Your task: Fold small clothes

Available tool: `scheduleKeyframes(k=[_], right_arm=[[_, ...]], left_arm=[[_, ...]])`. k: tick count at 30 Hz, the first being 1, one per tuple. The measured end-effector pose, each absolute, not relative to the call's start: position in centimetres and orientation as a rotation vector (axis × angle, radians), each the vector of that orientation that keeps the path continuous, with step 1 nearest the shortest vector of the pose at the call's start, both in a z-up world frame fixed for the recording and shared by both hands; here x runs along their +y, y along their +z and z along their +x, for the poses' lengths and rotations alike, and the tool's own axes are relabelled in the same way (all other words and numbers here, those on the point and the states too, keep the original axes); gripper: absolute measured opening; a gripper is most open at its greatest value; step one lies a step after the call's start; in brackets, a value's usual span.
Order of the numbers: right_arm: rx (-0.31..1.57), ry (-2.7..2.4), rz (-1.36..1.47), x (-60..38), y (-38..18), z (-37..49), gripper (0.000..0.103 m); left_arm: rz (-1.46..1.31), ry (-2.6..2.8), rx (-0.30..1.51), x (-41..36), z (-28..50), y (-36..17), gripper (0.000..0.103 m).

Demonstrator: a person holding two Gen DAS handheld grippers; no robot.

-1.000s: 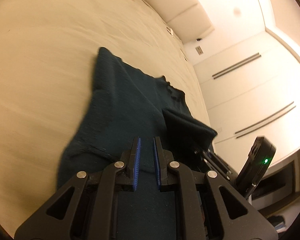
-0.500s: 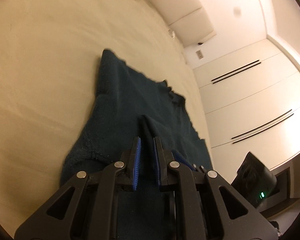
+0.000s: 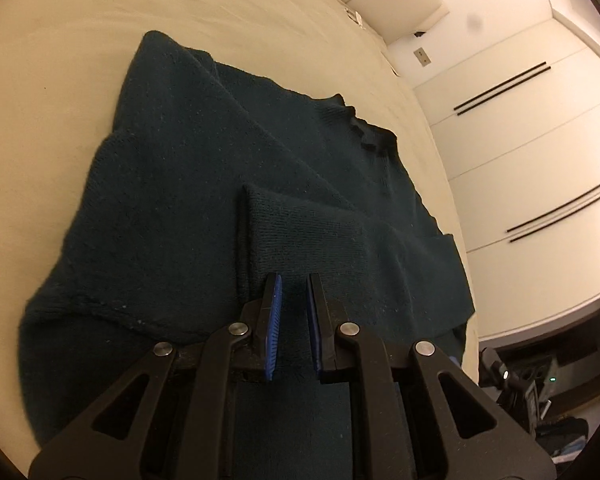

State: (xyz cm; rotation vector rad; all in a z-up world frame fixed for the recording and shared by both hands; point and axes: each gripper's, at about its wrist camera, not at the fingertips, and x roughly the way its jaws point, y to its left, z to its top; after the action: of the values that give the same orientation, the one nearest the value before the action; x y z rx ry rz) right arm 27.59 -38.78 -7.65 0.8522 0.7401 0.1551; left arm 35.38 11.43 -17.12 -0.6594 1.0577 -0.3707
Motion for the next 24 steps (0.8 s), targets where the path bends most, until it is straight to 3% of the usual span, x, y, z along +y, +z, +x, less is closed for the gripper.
scheduleKeyframes(k=[3,9,12,14,16,20,22,24], right_arm=[[0.722,0.099,0.981,-42.0,-9.2,27.2,0.064],[0.755,0.181,1.013,-40.7,-9.7,31.1,0.064],[0.742,0.160,1.029,-40.8,-9.8,33.4,0.062],[0.727,0.141,1.065,-41.9,-10.4,34.5,0.054],[0.712,0.094,1.117,-43.6,-10.9,35.0,0.034],[0.672,0.061,1.185,-46.7,-11.6,33.9,0.021],[0.680,0.056,1.186,-46.9,-12.1,33.7,0.009],[0.673,0.047,1.163,-46.6,-12.3,33.3,0.008]], left_arm=[[-0.627,-0.361,1.060,10.6,35.6,-17.4,0.012],[-0.542,-0.370,1.046,7.8,37.3,-17.8,0.011],[-0.511,-0.359,1.039,7.8,37.7,-17.8,0.002],[-0.507,-0.358,1.030,7.9,37.9,-18.0,0.000],[-0.505,-0.350,1.017,8.3,37.9,-17.9,0.000],[-0.494,-0.323,0.988,8.9,38.1,-17.5,0.000],[-0.487,-0.317,0.984,8.9,38.5,-17.5,0.000],[-0.477,-0.308,0.976,8.9,38.7,-17.3,0.000]])
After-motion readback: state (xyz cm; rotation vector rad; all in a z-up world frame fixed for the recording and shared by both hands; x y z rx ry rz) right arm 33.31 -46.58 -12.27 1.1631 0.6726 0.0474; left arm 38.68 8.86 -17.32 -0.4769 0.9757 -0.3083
